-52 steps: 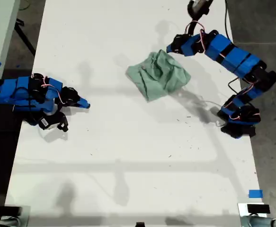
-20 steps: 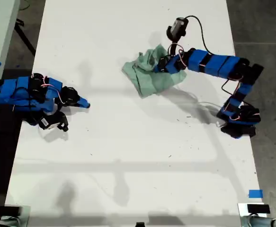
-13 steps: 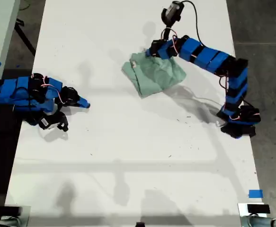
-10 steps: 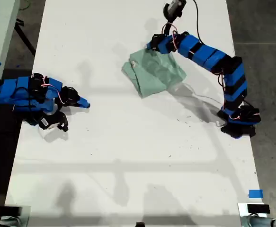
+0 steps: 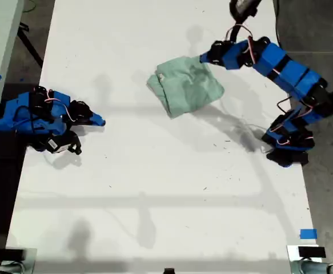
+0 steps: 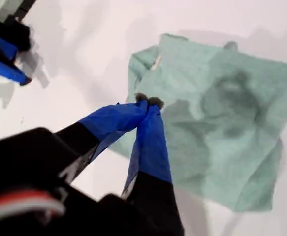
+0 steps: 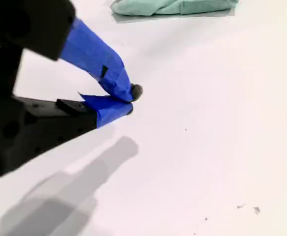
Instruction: Fold t-shirt
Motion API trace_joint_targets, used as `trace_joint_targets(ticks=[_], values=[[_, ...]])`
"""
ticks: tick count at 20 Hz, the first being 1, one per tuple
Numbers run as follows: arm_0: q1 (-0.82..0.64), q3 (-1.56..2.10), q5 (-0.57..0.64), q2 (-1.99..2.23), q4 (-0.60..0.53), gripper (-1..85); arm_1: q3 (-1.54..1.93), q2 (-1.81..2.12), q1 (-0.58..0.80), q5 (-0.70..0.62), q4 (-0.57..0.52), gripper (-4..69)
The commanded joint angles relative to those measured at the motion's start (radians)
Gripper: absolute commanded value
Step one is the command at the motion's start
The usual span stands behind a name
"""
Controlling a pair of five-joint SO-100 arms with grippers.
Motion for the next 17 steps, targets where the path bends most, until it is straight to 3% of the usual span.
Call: trace_joint_targets(ticks=[1, 4, 7, 8, 11, 12, 14, 16, 17], values=[[-0.023, -0.006, -0.003, 0.026, 0.044, 0.0, 0.440, 0.518, -0.072, 0.092, 0.026, -1.0], [-0.021, -0.006, -0.014, 0.026, 0.063, 0.0, 0.865, 0.965, -0.179, 0.281, 0.087, -1.0], [0.006, -0.006, -0.060, 0.026, 0.104, 1.5, 1.155, 1.477, -0.264, 0.436, 0.322, -0.9], [0.026, -0.006, -0.086, 0.026, 0.107, 5.6, 1.170, 1.460, -0.284, 0.472, 0.359, -0.9], [0.061, -0.006, -0.098, 0.026, 0.109, 2.6, 1.295, 1.445, -0.288, 0.611, 0.368, -1.0], [0.106, -0.008, -0.129, 0.026, 0.115, 7.2, 1.295, 1.456, -0.281, 0.624, 0.373, -1.0], [0.172, -0.008, -0.209, 0.026, 0.126, 8.5, 1.295, 1.462, -0.288, 0.747, 0.373, -0.7], [0.169, -0.008, -0.209, 0.026, 0.126, 8.5, 1.295, 1.462, -0.316, 0.762, 0.373, -0.7], [0.147, -0.008, -0.209, 0.026, 0.126, 8.7, 1.295, 1.462, -0.308, 0.681, 0.373, -0.7]])
